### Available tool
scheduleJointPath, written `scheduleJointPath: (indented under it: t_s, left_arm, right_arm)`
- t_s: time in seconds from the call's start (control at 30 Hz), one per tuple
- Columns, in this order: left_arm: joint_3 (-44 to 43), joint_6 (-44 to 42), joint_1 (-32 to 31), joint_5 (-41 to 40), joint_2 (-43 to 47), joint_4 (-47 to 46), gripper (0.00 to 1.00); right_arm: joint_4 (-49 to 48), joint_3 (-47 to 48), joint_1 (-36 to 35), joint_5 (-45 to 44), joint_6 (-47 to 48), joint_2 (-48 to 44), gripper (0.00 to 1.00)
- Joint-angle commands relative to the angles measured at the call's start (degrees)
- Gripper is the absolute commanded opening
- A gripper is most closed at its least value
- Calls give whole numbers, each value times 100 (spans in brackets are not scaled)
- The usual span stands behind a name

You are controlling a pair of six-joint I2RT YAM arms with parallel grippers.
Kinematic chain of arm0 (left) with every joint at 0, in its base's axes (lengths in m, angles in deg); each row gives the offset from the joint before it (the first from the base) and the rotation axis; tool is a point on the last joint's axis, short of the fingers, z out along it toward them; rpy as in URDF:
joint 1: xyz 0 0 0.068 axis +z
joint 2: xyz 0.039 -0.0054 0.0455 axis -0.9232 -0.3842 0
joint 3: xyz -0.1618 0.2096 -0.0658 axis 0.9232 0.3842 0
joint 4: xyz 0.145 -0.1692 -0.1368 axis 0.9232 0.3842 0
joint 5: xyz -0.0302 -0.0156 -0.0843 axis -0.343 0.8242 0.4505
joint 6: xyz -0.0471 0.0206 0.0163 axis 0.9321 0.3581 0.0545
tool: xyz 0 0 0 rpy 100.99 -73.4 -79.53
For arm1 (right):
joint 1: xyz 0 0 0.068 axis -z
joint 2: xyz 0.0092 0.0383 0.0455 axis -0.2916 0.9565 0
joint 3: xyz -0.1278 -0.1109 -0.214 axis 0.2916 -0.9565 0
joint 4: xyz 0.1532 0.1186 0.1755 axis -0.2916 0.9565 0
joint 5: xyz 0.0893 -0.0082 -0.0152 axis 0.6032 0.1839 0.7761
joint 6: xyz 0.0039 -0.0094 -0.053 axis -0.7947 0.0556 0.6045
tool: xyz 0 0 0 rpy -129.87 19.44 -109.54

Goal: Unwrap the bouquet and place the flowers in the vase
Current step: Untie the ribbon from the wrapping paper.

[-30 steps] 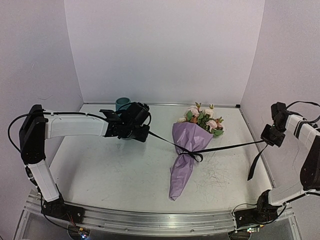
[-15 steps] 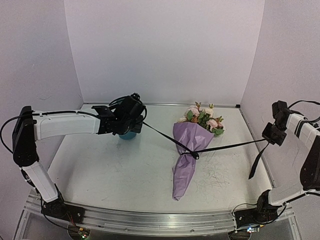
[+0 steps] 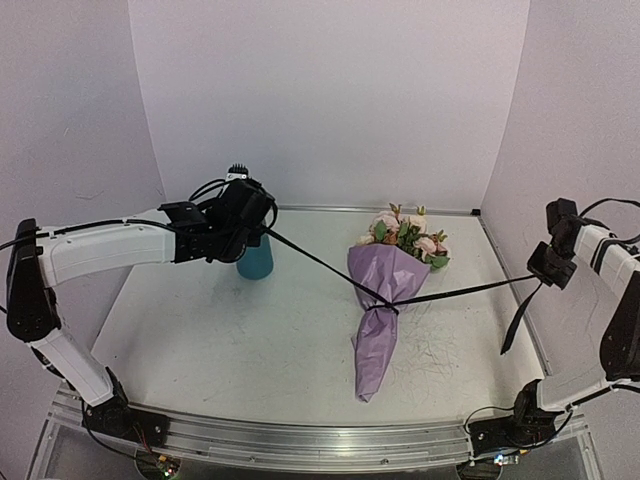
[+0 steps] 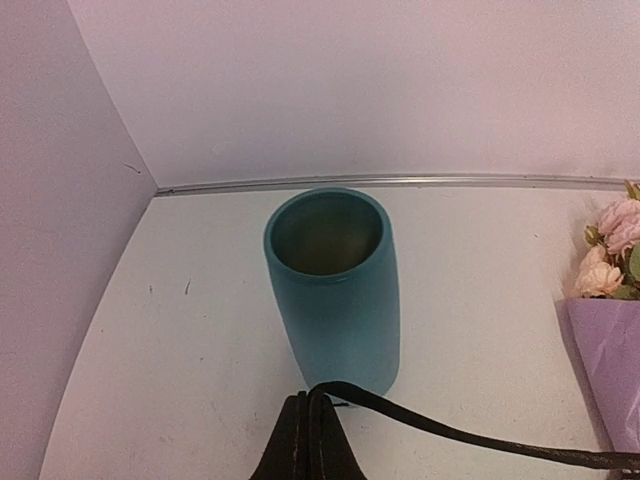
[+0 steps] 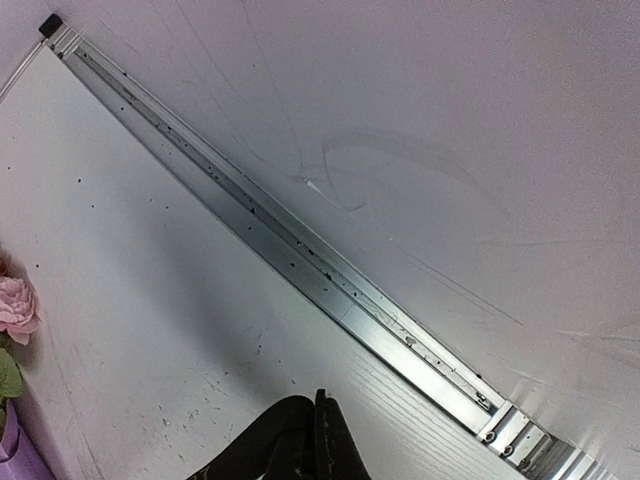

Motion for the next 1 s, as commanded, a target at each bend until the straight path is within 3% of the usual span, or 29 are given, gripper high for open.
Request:
scheduleJointPath:
  t_s: [0.0,0.67,0.73,0.87,0.97]
  left_arm:
    - [116,328,132,-617,318,338,0]
    - [908,1234,499,-123,841,850,1]
    - [888,1137,500,73,730,843,15]
    - [690,939,498,856,444,818,64]
    - [486,664,491,1702,212,619,76]
  right_arm:
    - [221,312,68,-292,-130,-37,0]
    - [283,415,79,-129,-122,-7,1]
    - [285,381,78,30,-107,-11,6]
    - [177,169,76,932,25,-69,24]
    - [-261,-303,54,2043,188,-337,36]
